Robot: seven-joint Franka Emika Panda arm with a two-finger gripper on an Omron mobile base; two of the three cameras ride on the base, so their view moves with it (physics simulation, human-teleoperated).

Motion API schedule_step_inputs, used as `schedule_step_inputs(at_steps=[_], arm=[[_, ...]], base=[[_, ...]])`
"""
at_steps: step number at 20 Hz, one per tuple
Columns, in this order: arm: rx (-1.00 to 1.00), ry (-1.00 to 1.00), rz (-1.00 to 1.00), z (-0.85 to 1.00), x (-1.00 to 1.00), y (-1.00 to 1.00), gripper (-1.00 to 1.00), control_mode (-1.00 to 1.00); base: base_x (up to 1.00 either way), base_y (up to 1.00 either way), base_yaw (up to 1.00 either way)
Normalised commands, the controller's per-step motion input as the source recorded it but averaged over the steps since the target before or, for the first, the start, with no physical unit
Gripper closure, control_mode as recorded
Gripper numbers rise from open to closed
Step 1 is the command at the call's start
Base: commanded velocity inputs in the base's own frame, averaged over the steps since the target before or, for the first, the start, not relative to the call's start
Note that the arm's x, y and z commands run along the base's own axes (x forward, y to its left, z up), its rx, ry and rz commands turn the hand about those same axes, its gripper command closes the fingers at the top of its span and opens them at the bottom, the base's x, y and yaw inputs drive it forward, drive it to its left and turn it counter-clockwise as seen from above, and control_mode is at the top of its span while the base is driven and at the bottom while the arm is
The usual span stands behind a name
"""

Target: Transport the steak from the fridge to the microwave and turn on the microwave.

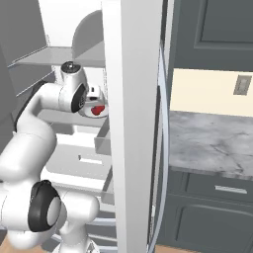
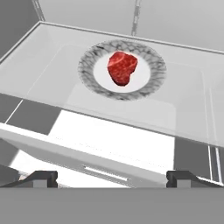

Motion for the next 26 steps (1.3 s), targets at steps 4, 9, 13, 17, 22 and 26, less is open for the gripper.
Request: schedule_step_inputs(at_steps=[4, 9, 13, 17, 22, 26], arm=[[0.00, 0.00, 0.10, -0.23, 0.44, 0.13, -1.00, -1.00], [0.00, 0.00, 0.09, -0.27, 0.41, 0.12, -1.00, -1.00], [0.00, 0.00, 0.03, -0.21, 0.40, 0.06, -1.00, -1.00], [0.00, 0.00, 0.00, -0.16, 0.38, 0.04, -1.00, -1.00], [0.05, 0.00, -0.01, -0.13, 0.34, 0.10, -1.00, -1.00], [0.08, 0.00, -0.05, -0.12, 0.30, 0.09, -1.00, -1.00]], base=[[0.00, 0.00, 0.00], [0.00, 0.00, 0.00], [0.00, 0.00, 0.00], [0.00, 0.00, 0.00], [0.00, 0.00, 0.00], [0.00, 0.00, 0.00]])
